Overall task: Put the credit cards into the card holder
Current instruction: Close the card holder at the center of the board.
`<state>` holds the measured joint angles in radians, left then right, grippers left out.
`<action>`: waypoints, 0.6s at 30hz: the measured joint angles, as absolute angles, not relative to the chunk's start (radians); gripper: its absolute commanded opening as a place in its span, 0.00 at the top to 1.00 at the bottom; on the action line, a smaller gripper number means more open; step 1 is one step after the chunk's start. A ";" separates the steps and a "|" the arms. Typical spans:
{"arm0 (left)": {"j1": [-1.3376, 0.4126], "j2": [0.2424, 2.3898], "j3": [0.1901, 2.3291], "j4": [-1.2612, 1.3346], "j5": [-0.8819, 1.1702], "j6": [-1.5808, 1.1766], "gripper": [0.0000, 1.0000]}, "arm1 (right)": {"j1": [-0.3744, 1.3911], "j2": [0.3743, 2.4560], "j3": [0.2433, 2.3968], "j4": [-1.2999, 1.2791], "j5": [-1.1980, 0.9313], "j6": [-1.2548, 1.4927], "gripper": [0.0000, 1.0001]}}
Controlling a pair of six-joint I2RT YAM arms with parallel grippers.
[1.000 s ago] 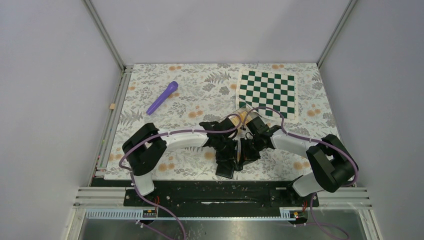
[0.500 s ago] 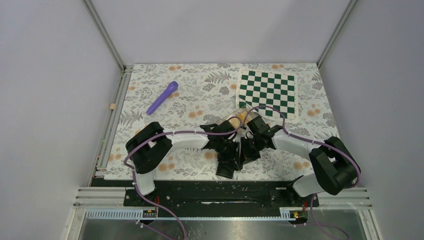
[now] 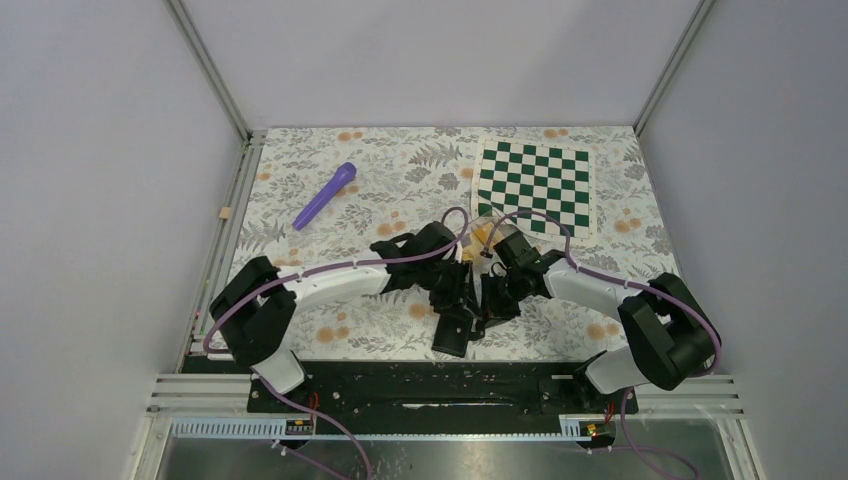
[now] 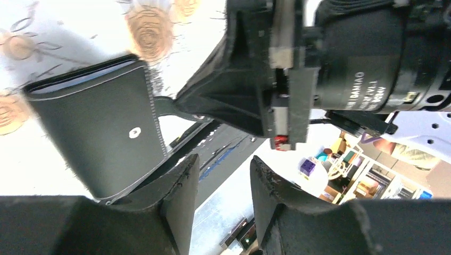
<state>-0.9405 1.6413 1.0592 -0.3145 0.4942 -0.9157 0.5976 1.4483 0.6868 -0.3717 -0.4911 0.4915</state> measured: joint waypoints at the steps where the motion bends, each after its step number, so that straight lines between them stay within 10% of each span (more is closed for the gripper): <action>1: -0.933 1.628 1.052 -0.322 0.487 -0.912 0.65 | 0.598 1.448 0.687 -0.372 -0.491 0.492 1.00; 8: -0.915 1.618 1.036 -0.474 0.387 -0.854 0.90 | 0.598 1.448 0.690 -0.366 -0.512 0.501 1.00; 18: -0.935 1.710 1.026 -0.545 0.323 -0.807 0.98 | 0.598 1.491 0.722 -0.308 -0.573 0.556 1.00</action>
<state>-0.9352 1.7096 1.0256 -0.5446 0.3229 -0.8074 0.5980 1.4914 0.7216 -0.3084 -0.5732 0.5560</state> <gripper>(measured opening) 0.033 0.018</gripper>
